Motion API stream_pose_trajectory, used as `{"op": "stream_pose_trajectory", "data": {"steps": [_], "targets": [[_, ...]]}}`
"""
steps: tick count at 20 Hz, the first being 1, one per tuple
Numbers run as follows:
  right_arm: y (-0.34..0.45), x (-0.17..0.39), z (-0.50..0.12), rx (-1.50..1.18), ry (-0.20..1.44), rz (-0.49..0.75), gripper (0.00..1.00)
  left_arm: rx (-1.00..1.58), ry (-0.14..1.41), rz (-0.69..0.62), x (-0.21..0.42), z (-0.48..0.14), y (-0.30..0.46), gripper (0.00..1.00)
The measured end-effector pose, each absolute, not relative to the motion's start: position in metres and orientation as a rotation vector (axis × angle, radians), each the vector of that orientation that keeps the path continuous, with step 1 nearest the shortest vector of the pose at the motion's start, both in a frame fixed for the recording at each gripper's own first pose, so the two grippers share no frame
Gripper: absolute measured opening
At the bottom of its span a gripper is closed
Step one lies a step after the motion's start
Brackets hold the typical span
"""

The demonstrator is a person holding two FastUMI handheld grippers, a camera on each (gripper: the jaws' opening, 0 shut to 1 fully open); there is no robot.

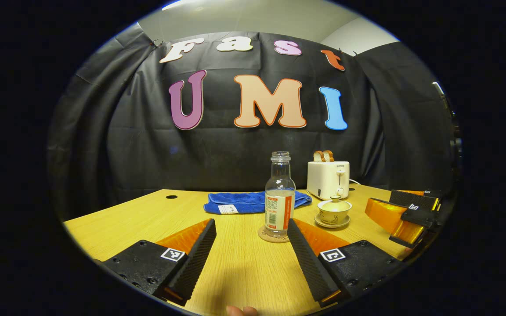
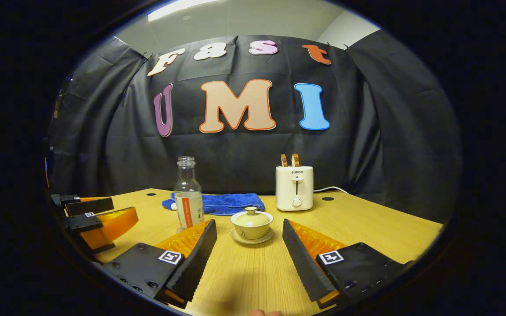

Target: Open the teacup lid with one hand, grasp the water bottle and pour water into the teacup with the other hand; after pouring, place the water bottle on the coaster and then close the teacup lid.

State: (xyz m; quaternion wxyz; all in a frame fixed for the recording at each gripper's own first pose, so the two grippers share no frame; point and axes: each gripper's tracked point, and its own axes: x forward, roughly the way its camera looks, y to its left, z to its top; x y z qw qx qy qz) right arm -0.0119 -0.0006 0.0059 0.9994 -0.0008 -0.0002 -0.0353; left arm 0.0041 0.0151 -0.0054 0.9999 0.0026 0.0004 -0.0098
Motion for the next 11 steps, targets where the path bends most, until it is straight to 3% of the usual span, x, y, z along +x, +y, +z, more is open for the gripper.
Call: {"op": "stream_pose_trajectory", "data": {"steps": [1,4,7,11], "targets": [[-0.003,-0.020,0.007,-0.001,-0.005,-0.077,1.00,0.006,0.004,-0.023,0.000,-0.006,0.012,0.95],[-0.006,-0.038,0.008,-0.001,-0.005,-0.086,0.93,0.006,0.002,-0.031,-0.014,-0.005,0.006,0.95],[-0.005,-0.045,0.007,-0.001,-0.003,-0.083,0.96,0.006,0.001,-0.033,-0.020,-0.005,0.004,0.95],[-0.005,-0.044,0.007,-0.001,-0.001,-0.083,0.93,0.006,0.005,-0.031,-0.020,-0.005,0.004,0.95]]}}
